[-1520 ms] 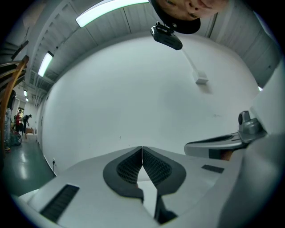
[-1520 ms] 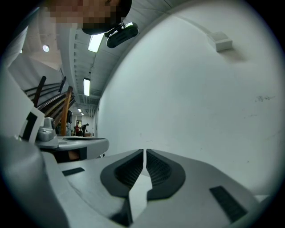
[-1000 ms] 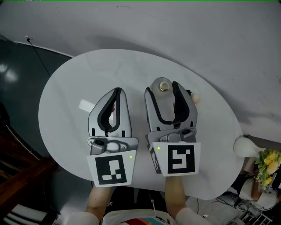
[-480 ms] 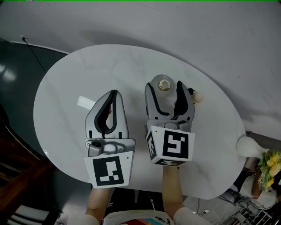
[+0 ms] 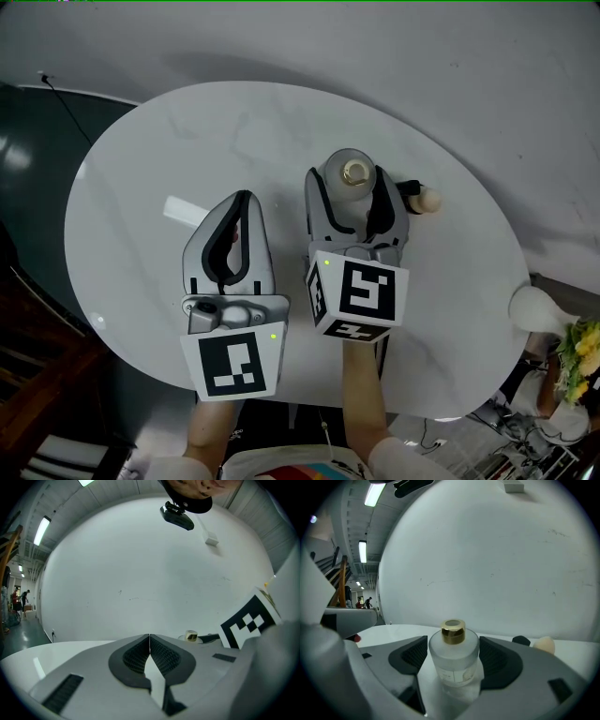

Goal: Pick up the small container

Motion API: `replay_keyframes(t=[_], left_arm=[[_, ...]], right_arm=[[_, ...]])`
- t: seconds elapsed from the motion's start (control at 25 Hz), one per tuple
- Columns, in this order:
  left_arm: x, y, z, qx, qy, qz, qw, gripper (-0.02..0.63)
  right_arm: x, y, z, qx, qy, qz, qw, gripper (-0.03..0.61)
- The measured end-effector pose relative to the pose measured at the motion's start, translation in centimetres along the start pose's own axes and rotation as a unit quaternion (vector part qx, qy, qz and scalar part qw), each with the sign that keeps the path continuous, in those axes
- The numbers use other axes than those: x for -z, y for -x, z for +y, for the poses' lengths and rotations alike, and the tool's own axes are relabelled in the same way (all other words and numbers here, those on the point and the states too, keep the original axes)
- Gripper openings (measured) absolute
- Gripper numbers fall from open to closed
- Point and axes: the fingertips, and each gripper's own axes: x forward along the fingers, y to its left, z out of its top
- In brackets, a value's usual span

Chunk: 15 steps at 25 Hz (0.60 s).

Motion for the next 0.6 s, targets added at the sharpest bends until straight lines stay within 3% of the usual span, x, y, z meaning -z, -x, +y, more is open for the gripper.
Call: replay_keyframes(t=[0.6], left_arm=[[1.7,-0.1,1.0,-0.008,0.010,0.015,0.9998,0.018]], right_arm=[[1.8,-1.4,-0.5,0.030,0.003,0.033,0.999,0.333]])
